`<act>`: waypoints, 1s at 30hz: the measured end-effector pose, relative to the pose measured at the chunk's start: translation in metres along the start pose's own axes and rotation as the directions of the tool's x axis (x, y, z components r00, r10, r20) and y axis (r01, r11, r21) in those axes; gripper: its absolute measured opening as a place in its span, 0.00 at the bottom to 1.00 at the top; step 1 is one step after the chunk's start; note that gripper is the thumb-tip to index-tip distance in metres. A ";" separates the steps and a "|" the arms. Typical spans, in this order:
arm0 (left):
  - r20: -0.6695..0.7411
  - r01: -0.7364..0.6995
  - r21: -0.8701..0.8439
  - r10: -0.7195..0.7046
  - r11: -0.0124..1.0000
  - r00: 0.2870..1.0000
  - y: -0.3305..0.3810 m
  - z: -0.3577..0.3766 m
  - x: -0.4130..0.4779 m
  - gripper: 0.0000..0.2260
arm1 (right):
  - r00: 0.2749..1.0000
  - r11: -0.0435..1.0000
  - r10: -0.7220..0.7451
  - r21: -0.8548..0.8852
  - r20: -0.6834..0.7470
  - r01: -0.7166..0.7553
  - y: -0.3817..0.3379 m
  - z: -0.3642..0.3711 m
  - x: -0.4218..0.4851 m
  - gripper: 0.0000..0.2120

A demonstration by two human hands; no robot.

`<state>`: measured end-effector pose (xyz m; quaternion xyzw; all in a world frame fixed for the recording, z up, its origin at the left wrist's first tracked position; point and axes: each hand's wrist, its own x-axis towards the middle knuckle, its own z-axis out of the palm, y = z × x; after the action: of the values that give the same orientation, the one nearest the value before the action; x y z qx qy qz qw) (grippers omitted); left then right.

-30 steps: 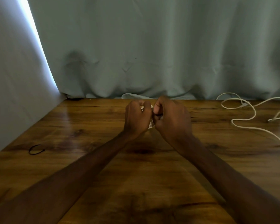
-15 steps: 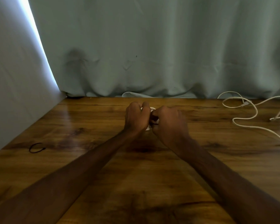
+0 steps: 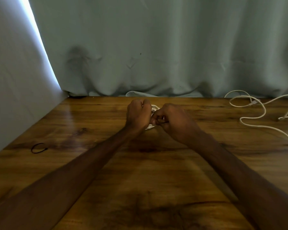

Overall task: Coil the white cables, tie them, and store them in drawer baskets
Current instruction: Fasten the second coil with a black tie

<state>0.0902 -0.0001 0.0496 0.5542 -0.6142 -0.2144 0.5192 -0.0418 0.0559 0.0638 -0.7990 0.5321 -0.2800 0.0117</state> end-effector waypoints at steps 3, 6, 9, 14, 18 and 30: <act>0.016 -0.047 0.019 0.047 0.999 0.999 0.001 0.002 -0.003 0.20 | 0.996 0.998 -0.023 0.056 -0.081 0.028 0.004 0.000 0.002 0.06; 0.029 -0.070 -0.010 0.070 0.998 0.997 0.002 0.005 -0.005 0.20 | 0.986 0.990 0.025 0.144 -0.164 -0.001 0.009 -0.004 0.004 0.10; 0.030 -0.107 -0.035 0.108 0.994 0.994 0.002 0.008 -0.006 0.20 | 0.977 0.984 0.042 0.179 -0.208 -0.004 0.013 -0.007 0.004 0.15; 0.044 -0.074 -0.091 0.078 0.993 0.996 0.008 0.009 -0.011 0.15 | 0.964 0.979 0.019 0.198 -0.266 0.035 0.014 -0.006 0.005 0.16; 0.049 -0.090 -0.109 0.096 0.990 0.994 0.011 0.009 -0.016 0.18 | 0.947 0.979 0.037 0.203 -0.320 0.030 0.018 0.001 0.005 0.16; 0.041 -0.017 -0.120 0.022 0.993 0.999 0.019 0.007 -0.017 0.19 | 0.899 0.986 -0.020 0.140 -0.438 0.091 0.020 0.010 0.004 0.15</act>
<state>0.0726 0.0188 0.0557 0.5114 -0.6167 -0.2572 0.5404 -0.0531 0.0408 0.0508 -0.7277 0.4745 -0.4925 -0.0526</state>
